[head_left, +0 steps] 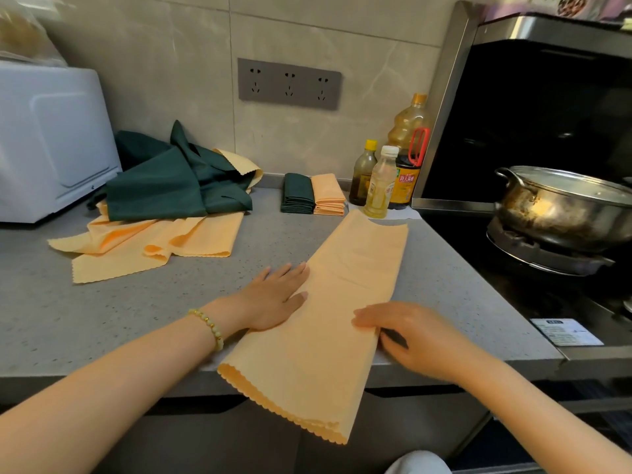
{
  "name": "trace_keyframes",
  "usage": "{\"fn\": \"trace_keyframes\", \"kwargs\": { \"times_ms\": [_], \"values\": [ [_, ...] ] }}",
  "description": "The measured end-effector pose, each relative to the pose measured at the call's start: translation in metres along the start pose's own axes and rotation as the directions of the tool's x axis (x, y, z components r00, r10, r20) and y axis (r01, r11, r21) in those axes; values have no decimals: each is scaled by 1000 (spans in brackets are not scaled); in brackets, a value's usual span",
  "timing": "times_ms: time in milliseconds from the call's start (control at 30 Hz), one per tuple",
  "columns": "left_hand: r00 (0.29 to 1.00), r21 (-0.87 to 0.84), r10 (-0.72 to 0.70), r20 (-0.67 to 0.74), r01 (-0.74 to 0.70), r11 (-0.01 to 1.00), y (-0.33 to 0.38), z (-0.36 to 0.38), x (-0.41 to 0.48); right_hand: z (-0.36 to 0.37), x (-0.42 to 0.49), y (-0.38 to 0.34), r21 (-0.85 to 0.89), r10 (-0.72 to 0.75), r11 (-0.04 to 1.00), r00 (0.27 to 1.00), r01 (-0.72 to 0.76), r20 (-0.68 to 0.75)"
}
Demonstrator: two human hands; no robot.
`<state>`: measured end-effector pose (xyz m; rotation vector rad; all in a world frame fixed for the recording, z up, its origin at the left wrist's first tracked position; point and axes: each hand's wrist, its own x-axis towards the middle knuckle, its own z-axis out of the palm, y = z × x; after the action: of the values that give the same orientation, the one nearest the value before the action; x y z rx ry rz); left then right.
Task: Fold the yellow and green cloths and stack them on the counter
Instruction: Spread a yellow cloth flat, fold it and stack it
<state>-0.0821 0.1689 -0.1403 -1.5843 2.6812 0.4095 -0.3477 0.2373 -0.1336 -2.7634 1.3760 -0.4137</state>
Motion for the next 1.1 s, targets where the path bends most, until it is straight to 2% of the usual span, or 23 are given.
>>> {"fn": "trace_keyframes", "kwargs": {
  "times_ms": [133,267,333,400,500,567,667,733,800,867,1100],
  "values": [
    [991,-89,95,-90,-103,991,-5,3,-4,4,-7,-20,-15,-41,999,999,42,18],
    [975,-337,129,-179,-184,923,-20,1,-16,11,-3,-33,-135,-94,988,992,82,-84],
    [973,-492,79,-215,-177,852,-27,-3,-24,12,1,-33,-76,-35,997,992,26,-120],
    [977,-564,54,-208,-165,809,-32,-8,-31,6,6,-33,92,139,987,988,-133,-69],
    [986,-471,93,-140,-148,870,-32,-12,-37,-2,16,-22,344,426,851,904,-396,-15],
    [984,-367,106,-145,-153,917,-25,-13,-36,-4,24,-12,518,521,718,853,-464,42],
    [977,-365,41,-211,-118,923,-5,-19,-32,-10,28,-7,627,617,582,783,-518,75],
    [986,-407,-13,-165,-56,912,9,-20,-28,-10,28,-5,615,652,584,757,-529,32],
    [997,-421,-59,-43,35,906,21,-17,-27,-8,28,1,564,668,610,744,-557,11],
    [995,-438,-91,34,97,894,28,-14,-25,-7,30,7,532,687,605,726,-592,27],
    [967,-474,-190,171,250,844,34,-25,-13,-8,42,18,440,707,599,700,-669,101]
  ]
}}
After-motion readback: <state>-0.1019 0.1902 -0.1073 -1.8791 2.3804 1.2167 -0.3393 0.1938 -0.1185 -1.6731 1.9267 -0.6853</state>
